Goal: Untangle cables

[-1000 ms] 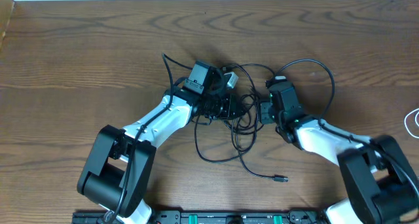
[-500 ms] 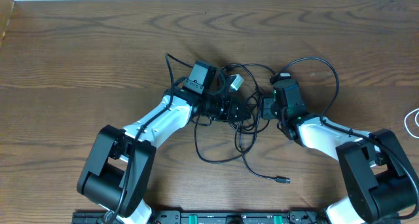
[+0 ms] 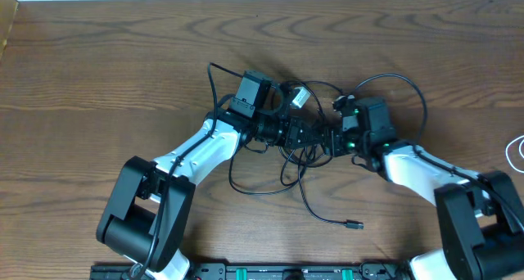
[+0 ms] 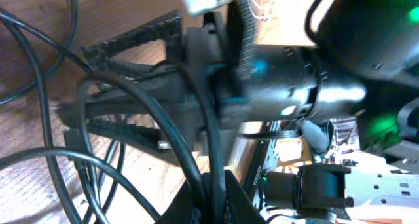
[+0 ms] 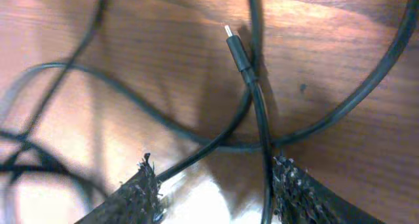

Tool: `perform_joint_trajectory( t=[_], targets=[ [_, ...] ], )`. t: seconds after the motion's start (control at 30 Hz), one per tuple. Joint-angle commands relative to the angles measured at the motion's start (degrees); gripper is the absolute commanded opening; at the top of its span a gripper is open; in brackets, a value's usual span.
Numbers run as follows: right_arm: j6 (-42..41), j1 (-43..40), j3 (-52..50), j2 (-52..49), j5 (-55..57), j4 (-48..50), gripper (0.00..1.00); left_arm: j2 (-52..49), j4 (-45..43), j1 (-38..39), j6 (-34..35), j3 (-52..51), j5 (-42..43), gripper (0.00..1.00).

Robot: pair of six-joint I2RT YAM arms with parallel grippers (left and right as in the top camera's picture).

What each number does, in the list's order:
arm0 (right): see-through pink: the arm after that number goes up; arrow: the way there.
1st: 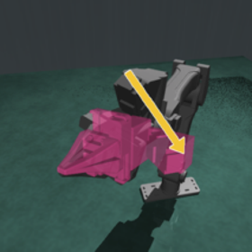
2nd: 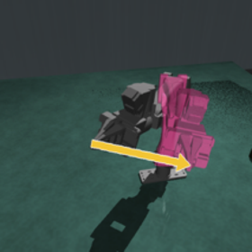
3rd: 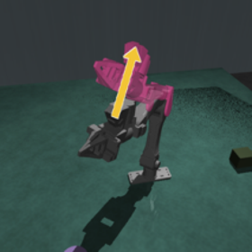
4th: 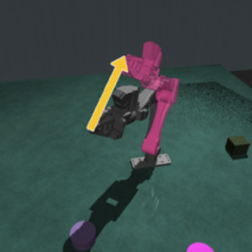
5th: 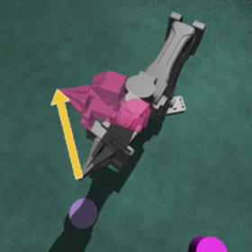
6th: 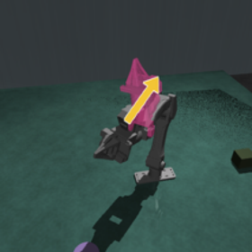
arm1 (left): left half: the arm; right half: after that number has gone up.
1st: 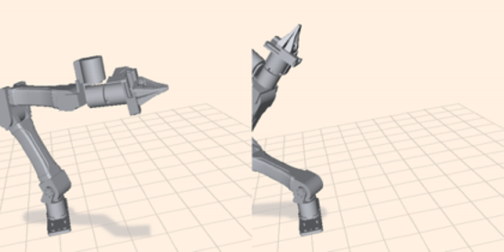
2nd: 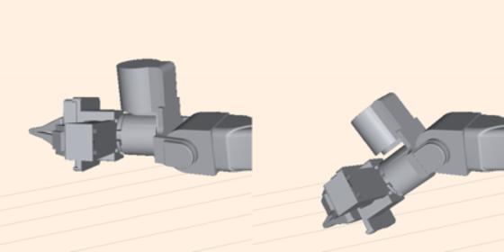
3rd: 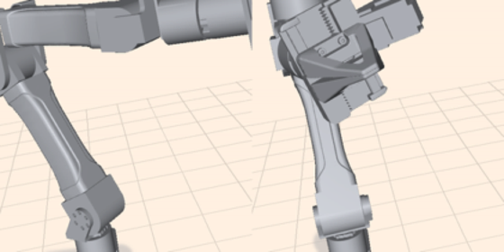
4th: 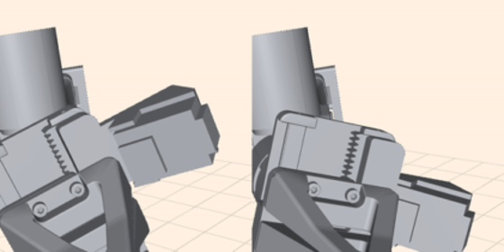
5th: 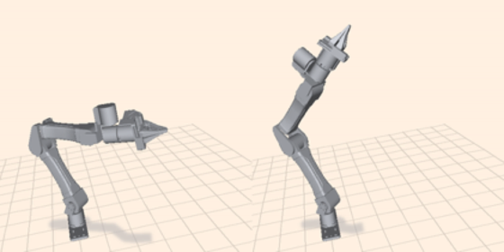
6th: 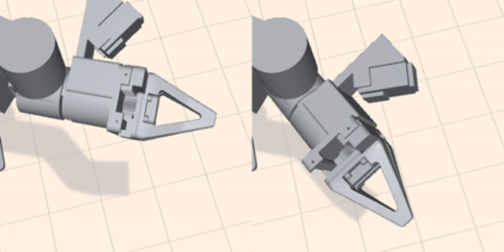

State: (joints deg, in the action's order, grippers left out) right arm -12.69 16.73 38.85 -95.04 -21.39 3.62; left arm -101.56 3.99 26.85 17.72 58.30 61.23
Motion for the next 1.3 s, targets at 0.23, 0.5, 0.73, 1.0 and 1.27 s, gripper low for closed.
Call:
perform_joint_trajectory(
  t=[0.23,0.5,0.73,1.0,1.27],
  targets=[
    [-0.8,-6.0,-0.3,5.8,-5.8,-6.9,0.49,-0.2,-0.8,0.1,2.7,0.3,1.1,0.08],
    [-0.8,-7.9,-0.3,7.4,-6.0,-14.4,0.47,-0.2,-1.9,0.1,3.1,0.3,-4.4,0.08],
    [1.1,-7.9,-0.3,11.9,-12.4,-20.0,0.51,-0.2,-1.9,0.1,6.6,0.3,-9.9,0.08],
    [1.6,-6.5,-0.3,14.2,-18.5,-19.4,0.51,-0.2,-1.9,0.1,15.1,0.3,-9.7,0.09],
    [-5.6,-3.0,-0.3,13.0,-7.2,-11.2,0.49,-0.2,-2.0,0.1,18.6,0.3,-1.5,0.09]
  ],
)
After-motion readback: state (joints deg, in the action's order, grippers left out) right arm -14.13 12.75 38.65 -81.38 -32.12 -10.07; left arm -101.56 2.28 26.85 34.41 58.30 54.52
